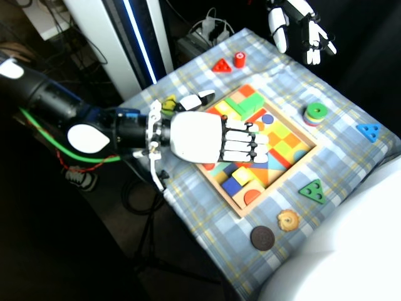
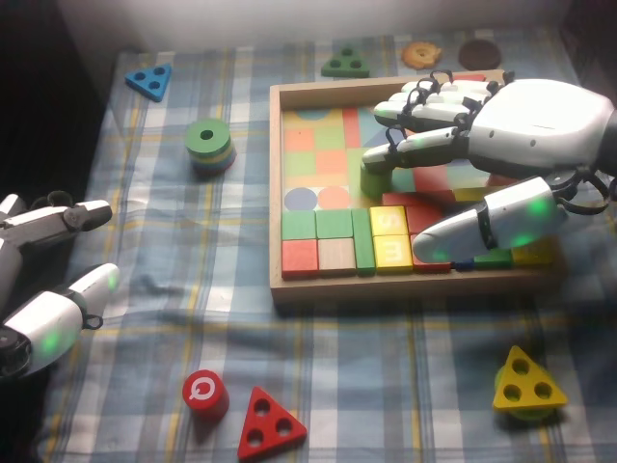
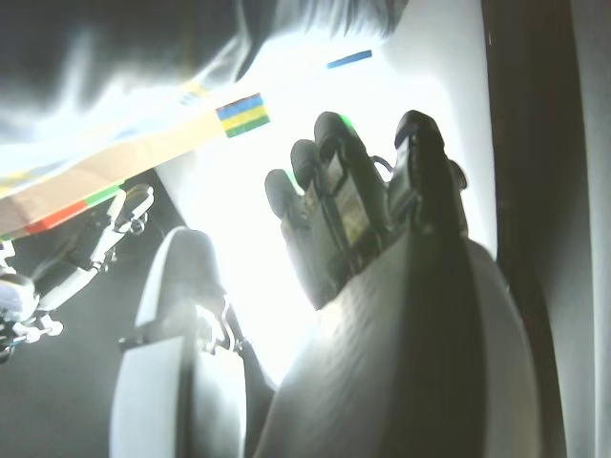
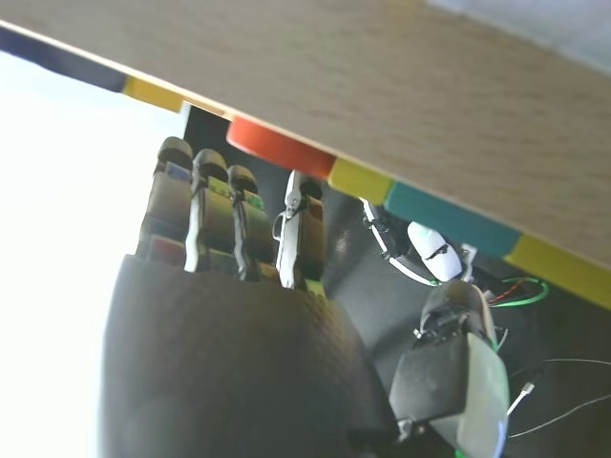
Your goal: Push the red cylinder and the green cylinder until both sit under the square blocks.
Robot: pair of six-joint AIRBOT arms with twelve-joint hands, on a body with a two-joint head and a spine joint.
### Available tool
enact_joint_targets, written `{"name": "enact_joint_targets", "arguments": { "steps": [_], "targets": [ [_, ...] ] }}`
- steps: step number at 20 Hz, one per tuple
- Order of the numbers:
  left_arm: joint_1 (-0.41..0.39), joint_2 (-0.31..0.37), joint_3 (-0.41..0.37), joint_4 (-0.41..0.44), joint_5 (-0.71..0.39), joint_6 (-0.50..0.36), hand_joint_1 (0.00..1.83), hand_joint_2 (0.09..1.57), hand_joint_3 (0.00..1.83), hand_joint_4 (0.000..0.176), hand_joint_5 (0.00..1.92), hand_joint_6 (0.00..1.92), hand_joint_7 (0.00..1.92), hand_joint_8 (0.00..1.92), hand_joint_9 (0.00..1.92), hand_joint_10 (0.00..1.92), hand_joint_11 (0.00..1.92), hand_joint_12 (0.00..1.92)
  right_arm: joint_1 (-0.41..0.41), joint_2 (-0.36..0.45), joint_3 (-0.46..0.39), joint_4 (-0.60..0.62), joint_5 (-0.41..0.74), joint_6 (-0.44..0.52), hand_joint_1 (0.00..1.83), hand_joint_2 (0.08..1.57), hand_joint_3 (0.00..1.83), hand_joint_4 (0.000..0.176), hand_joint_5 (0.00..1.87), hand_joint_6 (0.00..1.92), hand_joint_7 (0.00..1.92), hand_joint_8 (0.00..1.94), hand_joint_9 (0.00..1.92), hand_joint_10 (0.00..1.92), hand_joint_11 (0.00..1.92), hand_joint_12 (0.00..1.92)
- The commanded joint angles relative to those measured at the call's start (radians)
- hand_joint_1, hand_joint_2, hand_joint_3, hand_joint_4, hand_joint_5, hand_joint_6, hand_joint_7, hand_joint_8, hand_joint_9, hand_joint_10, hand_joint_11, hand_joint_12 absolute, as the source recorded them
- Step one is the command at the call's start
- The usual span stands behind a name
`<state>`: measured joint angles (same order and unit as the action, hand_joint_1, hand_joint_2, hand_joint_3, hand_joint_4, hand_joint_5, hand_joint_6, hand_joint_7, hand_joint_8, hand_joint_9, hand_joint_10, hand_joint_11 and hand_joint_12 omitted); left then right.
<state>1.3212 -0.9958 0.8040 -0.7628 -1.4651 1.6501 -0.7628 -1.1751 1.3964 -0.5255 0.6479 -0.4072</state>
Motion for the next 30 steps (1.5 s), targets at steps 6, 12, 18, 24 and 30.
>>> {"name": "enact_joint_targets", "arguments": {
  "steps": [6,12,18,24,30],
  "targets": [
    [-0.007,-0.005,0.007,0.030,-0.106,-0.008,0.74,1.29,0.00,0.006,0.61,0.00,0.52,0.00,0.44,0.01,0.00,0.00,0.010,0.078,-0.050,0.006,0.039,0.004,0.00,0.80,0.00,0.114,0.35,0.00,0.00,0.00,0.00,0.00,0.00,0.00],
    [-0.007,-0.004,0.007,0.031,-0.108,-0.008,0.74,1.29,0.00,0.034,0.59,0.00,0.53,0.00,0.45,0.01,0.00,0.00,-0.020,0.149,-0.091,0.007,0.013,0.003,0.00,0.84,0.00,0.142,0.36,0.00,0.00,0.00,0.00,0.00,0.00,0.00],
    [-0.007,-0.004,0.007,0.030,-0.107,-0.008,0.76,1.28,0.00,0.017,0.60,0.00,0.53,0.00,0.45,0.00,0.00,0.00,-0.067,0.211,-0.132,0.089,0.009,-0.050,0.00,0.76,0.00,0.176,0.32,0.00,0.00,0.00,0.00,0.00,0.00,0.00],
    [-0.007,-0.004,0.006,0.027,-0.105,-0.008,0.70,1.29,0.00,0.039,0.55,0.00,0.50,0.00,0.44,0.00,0.00,0.00,-0.073,0.225,-0.143,0.122,0.013,-0.069,0.00,0.77,0.00,0.176,0.35,0.01,0.00,0.00,0.00,0.00,0.00,0.00],
    [-0.006,-0.006,0.005,0.022,-0.102,-0.008,0.73,1.29,0.00,0.035,0.55,0.00,0.51,0.00,0.44,0.00,0.00,0.00,-0.073,0.247,-0.169,0.147,0.061,-0.071,0.00,0.78,0.00,0.176,0.34,0.00,0.00,0.00,0.00,0.00,0.00,0.00]
  ]
}}
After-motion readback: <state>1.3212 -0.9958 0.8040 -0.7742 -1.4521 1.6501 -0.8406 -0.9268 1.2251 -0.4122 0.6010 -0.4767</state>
